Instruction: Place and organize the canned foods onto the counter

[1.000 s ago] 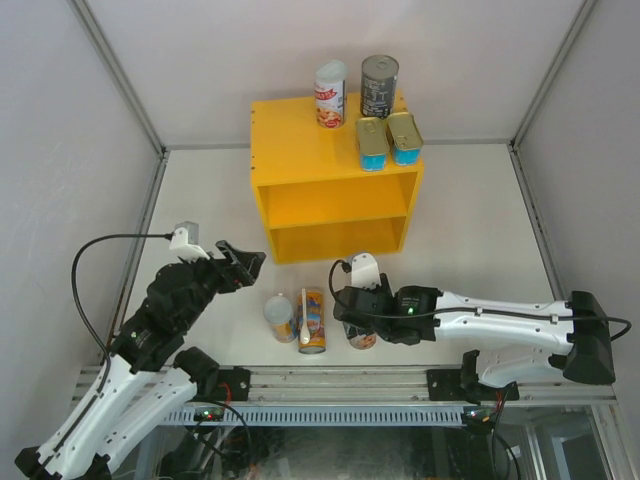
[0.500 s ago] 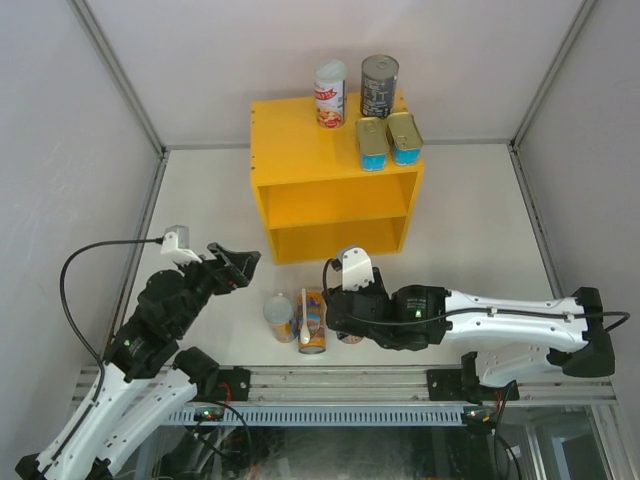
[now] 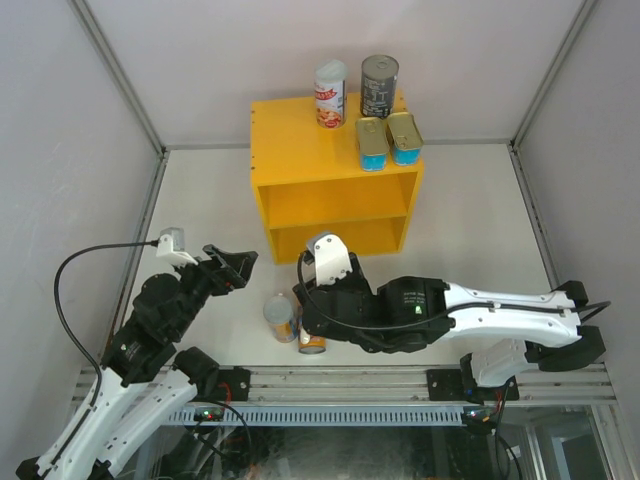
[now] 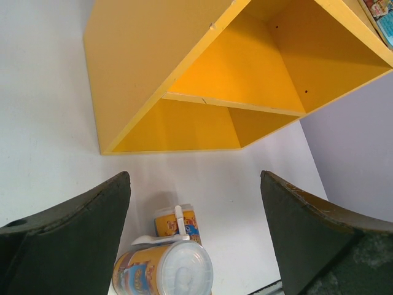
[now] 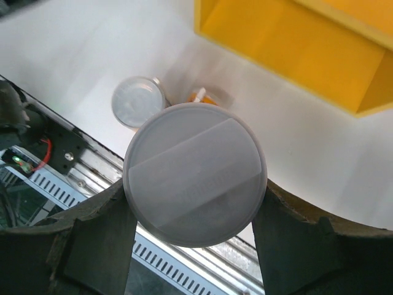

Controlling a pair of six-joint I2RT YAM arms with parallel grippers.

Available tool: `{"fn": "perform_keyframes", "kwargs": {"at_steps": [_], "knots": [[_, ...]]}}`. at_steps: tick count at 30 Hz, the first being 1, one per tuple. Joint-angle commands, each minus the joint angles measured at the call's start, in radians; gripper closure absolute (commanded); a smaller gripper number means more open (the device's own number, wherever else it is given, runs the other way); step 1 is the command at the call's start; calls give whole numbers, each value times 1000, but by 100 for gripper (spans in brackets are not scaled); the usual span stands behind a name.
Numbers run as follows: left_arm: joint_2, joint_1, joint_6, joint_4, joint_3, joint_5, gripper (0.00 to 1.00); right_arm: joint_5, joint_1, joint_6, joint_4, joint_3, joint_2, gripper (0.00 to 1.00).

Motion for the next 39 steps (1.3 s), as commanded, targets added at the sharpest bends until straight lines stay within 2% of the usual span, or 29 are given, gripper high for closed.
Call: {"fn": "perform_keyframes", "kwargs": {"at_steps": [1, 10, 17, 25, 39], "knots": [[-4, 6, -3, 20, 15, -11, 10, 124, 25, -104, 24, 191, 14, 100], [2, 5, -5, 29, 14, -3, 10, 192, 20, -258, 23, 422, 78, 100], [5, 5, -13, 42, 18, 0, 10, 221, -36, -445, 151, 513, 97, 100], [30, 5, 6, 39, 53, 8, 11, 152, -202, -588, 282, 559, 103, 100], [100, 5, 71, 42, 112, 41, 11, -64, -495, -671, 354, 722, 231, 100]]}}
